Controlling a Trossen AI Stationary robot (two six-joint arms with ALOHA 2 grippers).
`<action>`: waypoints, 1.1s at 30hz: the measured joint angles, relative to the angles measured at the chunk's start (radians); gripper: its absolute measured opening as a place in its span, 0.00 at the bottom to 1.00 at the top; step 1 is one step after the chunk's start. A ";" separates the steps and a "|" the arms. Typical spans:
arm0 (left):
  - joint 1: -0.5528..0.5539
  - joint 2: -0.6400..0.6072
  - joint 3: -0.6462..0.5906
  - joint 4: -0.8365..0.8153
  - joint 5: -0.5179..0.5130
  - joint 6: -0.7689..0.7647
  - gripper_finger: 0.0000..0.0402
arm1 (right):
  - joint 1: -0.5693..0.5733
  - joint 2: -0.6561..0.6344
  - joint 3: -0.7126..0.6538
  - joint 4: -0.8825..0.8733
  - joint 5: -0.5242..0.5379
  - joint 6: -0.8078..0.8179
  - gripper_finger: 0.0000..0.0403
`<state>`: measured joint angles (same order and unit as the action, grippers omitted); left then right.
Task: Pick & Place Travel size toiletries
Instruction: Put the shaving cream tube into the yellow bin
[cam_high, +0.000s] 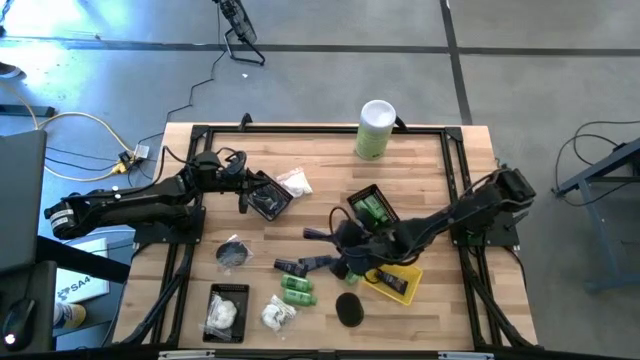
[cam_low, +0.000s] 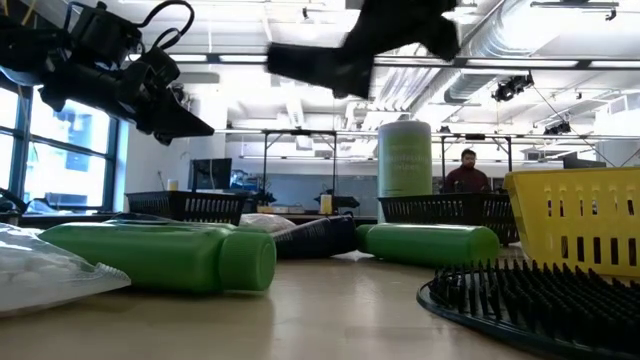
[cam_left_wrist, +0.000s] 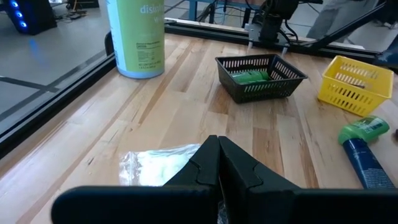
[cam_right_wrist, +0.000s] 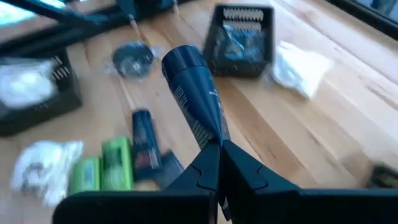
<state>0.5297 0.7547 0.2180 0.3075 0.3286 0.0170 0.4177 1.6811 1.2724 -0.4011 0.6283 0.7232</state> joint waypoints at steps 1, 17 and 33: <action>0.000 0.000 0.000 0.000 0.000 0.000 0.00 | 0.011 -0.014 0.000 -0.035 0.001 0.027 0.01; 0.000 0.000 0.000 -0.005 0.000 0.000 0.00 | 0.212 -0.131 0.000 -0.498 -0.091 0.491 0.01; 0.000 0.000 0.000 -0.005 0.000 0.000 0.00 | 0.378 -0.124 0.000 -0.620 -0.183 0.840 0.01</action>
<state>0.5297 0.7547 0.2180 0.3027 0.3287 0.0166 0.7953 1.5567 1.2724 -1.0211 0.4458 1.5629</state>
